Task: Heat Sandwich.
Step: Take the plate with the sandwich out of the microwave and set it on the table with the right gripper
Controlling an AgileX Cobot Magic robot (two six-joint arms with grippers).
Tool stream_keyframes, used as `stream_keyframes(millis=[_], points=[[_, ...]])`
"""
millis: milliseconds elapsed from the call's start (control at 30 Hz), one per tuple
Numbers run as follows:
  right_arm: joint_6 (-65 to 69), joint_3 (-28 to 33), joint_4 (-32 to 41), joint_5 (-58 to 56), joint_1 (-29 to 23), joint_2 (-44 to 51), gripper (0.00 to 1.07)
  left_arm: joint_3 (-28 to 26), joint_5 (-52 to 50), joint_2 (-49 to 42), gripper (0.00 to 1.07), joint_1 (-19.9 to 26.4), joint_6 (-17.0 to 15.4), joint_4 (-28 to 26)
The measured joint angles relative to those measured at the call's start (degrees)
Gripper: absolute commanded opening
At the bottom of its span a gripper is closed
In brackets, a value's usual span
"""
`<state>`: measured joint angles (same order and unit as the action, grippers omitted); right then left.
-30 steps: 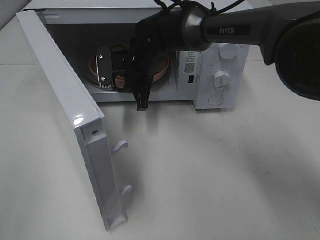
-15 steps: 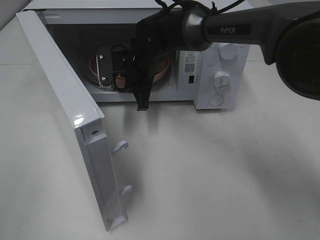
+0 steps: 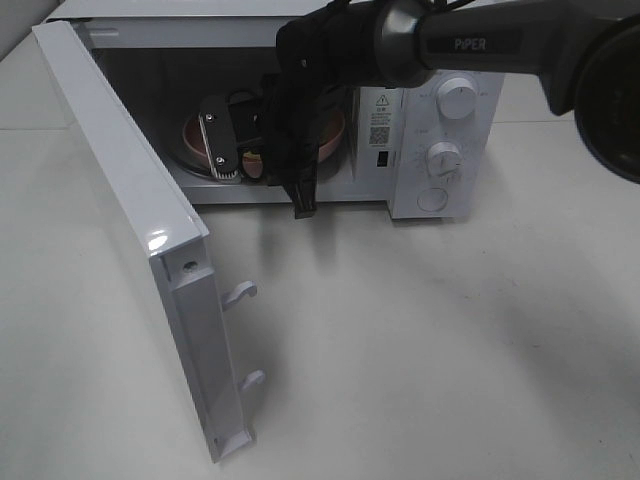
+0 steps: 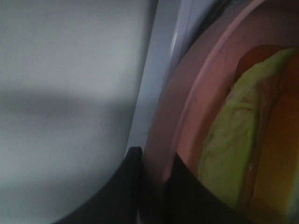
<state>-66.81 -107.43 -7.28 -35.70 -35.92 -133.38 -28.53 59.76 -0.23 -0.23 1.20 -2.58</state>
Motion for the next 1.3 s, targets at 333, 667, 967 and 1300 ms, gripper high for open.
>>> stream_keyframes(millis=[333, 667, 967, 1300], points=[[-14.78, 10.37, 5.96, -2.69, 0.00, 8.71, 0.00, 0.00, 0.00, 0.00, 1.03, 0.00, 0.00, 0.00], [-19.88, 18.79, 7.28, -3.32, 0.00, 17.19, 0.00, 0.00, 0.00, 0.00, 1.03, 0.00, 0.00, 0.00], [-23.03, 28.59, 9.57, -1.32, -0.06, 24.98, 0.00, 0.00, 0.00, 0.00, 1.03, 0.00, 0.00, 0.00], [-23.03, 39.08, 9.68, 0.29, -0.06, 34.15, 0.00, 0.00, 0.00, 0.00, 1.03, 0.00, 0.00, 0.00]])
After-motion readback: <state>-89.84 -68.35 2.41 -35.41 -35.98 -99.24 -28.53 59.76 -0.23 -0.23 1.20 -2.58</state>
